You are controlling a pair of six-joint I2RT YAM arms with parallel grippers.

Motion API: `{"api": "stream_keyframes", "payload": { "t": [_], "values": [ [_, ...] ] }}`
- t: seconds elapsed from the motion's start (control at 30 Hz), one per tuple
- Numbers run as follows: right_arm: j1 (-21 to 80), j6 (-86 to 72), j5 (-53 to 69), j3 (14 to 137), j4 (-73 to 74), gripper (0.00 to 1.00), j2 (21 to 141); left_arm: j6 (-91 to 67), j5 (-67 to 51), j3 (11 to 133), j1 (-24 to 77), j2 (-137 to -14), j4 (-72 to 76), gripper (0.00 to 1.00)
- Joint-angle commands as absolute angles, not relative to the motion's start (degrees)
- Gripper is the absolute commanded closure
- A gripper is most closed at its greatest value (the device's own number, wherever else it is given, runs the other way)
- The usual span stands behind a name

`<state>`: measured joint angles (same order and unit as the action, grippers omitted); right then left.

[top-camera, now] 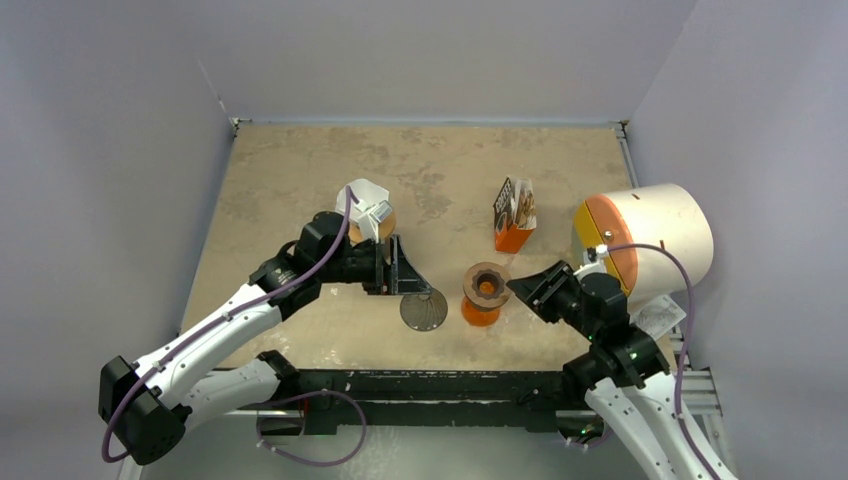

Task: Place the coffee filter in the dripper
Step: Place the dripper holder onto the coffee server.

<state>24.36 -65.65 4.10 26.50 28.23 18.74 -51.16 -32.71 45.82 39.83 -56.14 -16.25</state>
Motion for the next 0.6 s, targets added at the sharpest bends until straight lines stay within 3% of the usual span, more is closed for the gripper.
{"api": "stream_keyframes", "payload": {
  "t": [0.0, 0.33, 0.57],
  "values": [
    [24.3, -59.4, 3.8, 31.2, 30.0, 0.52, 19.3, -47.5, -30.7, 47.7, 40.0, -55.3, -20.1, 0.28],
    [24.3, -45.3, 1.0, 41.4, 33.1, 0.50, 24.8, -47.6, -12.2, 48.0, 44.4, -52.7, -32.2, 0.33],
    [24.3, -30.6, 11.9, 53.6, 32.6, 0.49, 38.1, -49.5, -0.4, 47.4, 49.2, -51.2, -36.5, 0.36]
  ]
}}
